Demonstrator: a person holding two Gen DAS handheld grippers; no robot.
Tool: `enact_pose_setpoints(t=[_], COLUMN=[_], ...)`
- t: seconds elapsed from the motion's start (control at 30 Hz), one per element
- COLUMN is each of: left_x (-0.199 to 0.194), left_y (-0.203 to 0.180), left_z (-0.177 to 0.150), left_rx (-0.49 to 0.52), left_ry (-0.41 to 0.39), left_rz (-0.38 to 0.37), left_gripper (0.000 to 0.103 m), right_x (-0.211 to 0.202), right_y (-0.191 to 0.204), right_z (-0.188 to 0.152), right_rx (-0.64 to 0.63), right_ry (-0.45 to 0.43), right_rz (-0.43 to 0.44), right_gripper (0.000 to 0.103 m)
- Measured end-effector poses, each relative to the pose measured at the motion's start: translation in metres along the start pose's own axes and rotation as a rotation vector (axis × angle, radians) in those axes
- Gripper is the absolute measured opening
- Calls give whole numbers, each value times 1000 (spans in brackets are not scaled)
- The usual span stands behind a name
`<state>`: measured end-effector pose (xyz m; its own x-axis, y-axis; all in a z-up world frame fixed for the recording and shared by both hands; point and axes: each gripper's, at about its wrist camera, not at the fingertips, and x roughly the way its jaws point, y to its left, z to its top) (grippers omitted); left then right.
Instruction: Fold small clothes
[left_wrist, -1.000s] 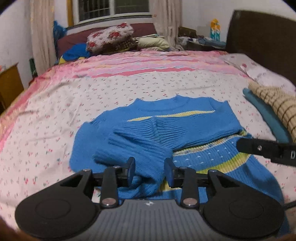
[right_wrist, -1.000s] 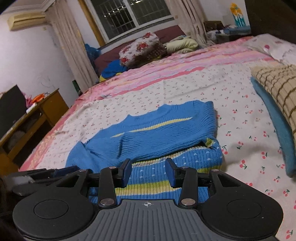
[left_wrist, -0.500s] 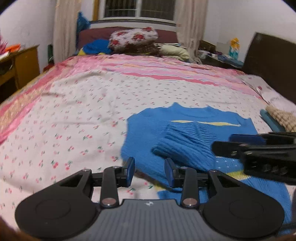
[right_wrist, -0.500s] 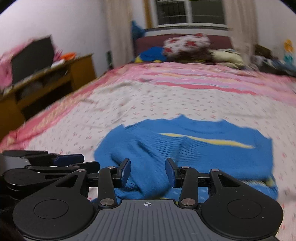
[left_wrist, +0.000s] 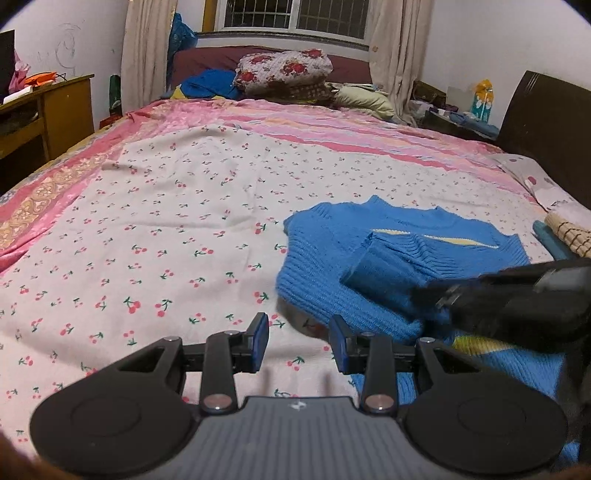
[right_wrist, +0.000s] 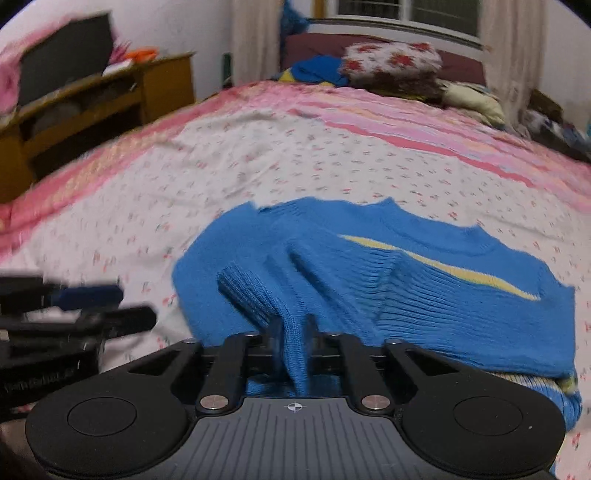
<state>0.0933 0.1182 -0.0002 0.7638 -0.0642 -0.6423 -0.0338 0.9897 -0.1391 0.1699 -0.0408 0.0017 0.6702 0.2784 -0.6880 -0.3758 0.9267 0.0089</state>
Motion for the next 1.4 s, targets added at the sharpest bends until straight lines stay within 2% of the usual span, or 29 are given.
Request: enact_pose_setpoints(t=[0.23,0.43,0.47,0.57,0.7,1.0,1.23,1.4], left_x=[-14,-33,-35,-40,-48,-63,-45,-7], left_y=[-15,-35,-36,-38,-40,-57,-56,-43], left_z=[5,11,12,15,18,28,25,20], left_rx=[-4,25,22,15,50,102,35,11], left_ry=[-5,-39,-41,-41,-46,-59,-53,3], left_rz=[23,46,46,60,75,60,6,25], left_gripper=[43,45,45,45,46,49,49,50], right_x=[-39,-52,-53,-51,-54,-73,-72,-48], right_y=[-52,-70,-69,-63,-57,-65,-55,-40], right_z=[6,4,3,3,4,-6,-1,13], right_rx=[210,292,294,267,250,313,221,148], right_ry=[-104,-124,-121,-105,-116,-163,-135,-96], right_rz=[30,73,83,108,137,114,69,71], right_gripper=[1,1,1,11,11,17,26,36])
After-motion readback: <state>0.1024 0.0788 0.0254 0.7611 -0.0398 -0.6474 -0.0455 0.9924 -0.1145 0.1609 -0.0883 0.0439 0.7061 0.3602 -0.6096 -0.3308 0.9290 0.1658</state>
